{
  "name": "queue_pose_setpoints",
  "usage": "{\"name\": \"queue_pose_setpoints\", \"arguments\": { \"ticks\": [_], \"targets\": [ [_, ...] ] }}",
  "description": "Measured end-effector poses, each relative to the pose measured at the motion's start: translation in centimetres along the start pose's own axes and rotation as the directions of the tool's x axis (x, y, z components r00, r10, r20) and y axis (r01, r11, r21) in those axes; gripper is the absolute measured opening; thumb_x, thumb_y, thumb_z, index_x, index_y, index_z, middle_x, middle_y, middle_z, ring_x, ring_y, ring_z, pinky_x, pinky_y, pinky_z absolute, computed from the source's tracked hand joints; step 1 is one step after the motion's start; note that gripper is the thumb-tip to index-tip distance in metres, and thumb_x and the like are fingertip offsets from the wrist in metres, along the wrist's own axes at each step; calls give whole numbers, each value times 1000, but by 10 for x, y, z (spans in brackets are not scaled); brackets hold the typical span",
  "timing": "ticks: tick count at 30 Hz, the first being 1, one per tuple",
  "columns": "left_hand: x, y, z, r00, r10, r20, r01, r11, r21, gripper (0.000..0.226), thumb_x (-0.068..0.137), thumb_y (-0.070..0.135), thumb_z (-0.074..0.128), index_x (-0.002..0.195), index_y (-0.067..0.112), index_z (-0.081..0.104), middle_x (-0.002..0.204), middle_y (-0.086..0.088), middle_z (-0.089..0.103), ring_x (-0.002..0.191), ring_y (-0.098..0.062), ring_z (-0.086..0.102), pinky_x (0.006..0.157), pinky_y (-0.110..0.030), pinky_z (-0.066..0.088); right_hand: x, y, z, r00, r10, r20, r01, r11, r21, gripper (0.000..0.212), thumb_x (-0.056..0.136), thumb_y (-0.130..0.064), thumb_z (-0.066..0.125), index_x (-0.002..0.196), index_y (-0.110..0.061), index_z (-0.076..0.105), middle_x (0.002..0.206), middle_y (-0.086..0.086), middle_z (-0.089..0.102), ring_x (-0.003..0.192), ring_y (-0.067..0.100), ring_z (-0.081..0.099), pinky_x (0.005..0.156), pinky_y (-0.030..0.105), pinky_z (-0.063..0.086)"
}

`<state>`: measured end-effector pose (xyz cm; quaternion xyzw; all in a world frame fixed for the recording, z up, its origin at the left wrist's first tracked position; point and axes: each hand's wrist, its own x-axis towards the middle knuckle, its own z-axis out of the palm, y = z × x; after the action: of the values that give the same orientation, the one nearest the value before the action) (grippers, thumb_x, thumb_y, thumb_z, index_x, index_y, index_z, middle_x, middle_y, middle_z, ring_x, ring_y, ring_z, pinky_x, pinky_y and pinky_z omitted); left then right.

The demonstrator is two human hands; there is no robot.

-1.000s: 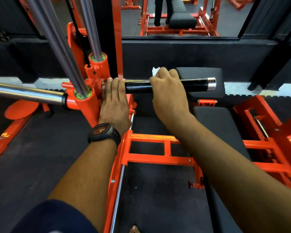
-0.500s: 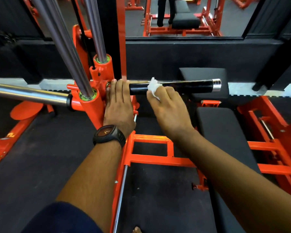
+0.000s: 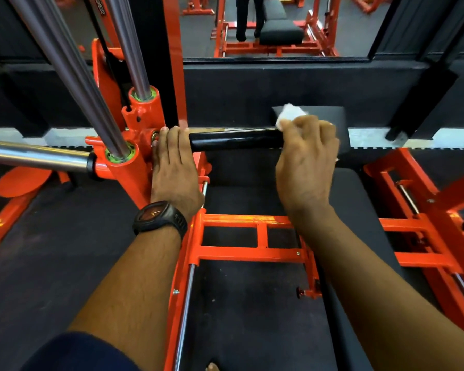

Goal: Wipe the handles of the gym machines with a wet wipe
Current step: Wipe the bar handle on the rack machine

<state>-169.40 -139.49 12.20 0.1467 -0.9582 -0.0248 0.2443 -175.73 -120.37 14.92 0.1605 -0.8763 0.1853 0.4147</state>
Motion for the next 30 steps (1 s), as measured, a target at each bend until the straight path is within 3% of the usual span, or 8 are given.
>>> {"name": "queue_pose_setpoints", "arguments": {
  "ticks": [3,6,11,15,18,22,27,30],
  "targets": [
    [0,0,-1,1000,2,12,-2,1000,-11,110,64,-1,72,156,0,10,163,-18,14,154,-35,0,124,-40,-5,-2,6,-2,998,-69,2,69,996,64,42,82,2,46,118,-6,68,112,14,64,99,35,52,85,41,44],
    [0,0,0,1000,4,3,-4,1000,-10,112,62,0,73,155,0,12,162,-19,15,153,-36,2,124,-40,-5,9,22,-6,993,102,-64,-95,989,112,43,77,8,50,113,-4,69,107,13,65,98,30,45,85,34,42],
    [1,-1,0,998,-12,56,12,1000,-11,128,55,4,87,155,1,8,163,-18,12,153,-34,-2,121,-35,-11,-2,-6,-6,989,-145,31,140,983,123,48,82,1,36,119,2,66,114,14,67,96,34,57,87,39,51],
    [1,-1,0,999,-3,44,4,1000,-11,125,58,3,86,156,1,7,163,-18,10,153,-34,-3,121,-34,-12,0,-9,-9,998,27,56,-35,988,152,50,82,6,43,127,-1,63,120,13,65,106,33,56,90,37,51],
    [0,-1,-1,999,-1,33,1,1000,-14,116,62,0,78,156,0,10,163,-19,13,153,-35,0,125,-40,-5,-5,-29,-8,967,-197,160,178,976,129,43,79,10,58,122,5,63,121,18,65,109,36,57,88,40,55],
    [-1,0,0,1000,1,4,-1,1000,-23,111,61,-4,70,156,0,12,162,-19,15,153,-35,2,124,-38,-6,14,-23,-10,973,-14,229,-24,987,161,50,81,13,59,130,-2,59,127,14,61,116,34,53,89,39,52],
    [-1,-2,1,1000,10,-2,-10,999,-38,107,65,-1,69,156,1,11,163,-17,15,154,-34,1,126,-41,-2,0,-55,4,878,-443,183,390,882,265,36,83,0,60,118,-1,65,114,14,67,102,33,60,82,38,55],
    [0,-2,1,1000,11,5,-11,999,-34,108,67,4,71,156,1,10,164,-16,14,154,-34,0,124,-38,-5,10,-46,7,974,-119,190,75,971,227,42,84,1,66,125,-5,62,116,11,65,106,29,57,84,34,52]
  ]
}}
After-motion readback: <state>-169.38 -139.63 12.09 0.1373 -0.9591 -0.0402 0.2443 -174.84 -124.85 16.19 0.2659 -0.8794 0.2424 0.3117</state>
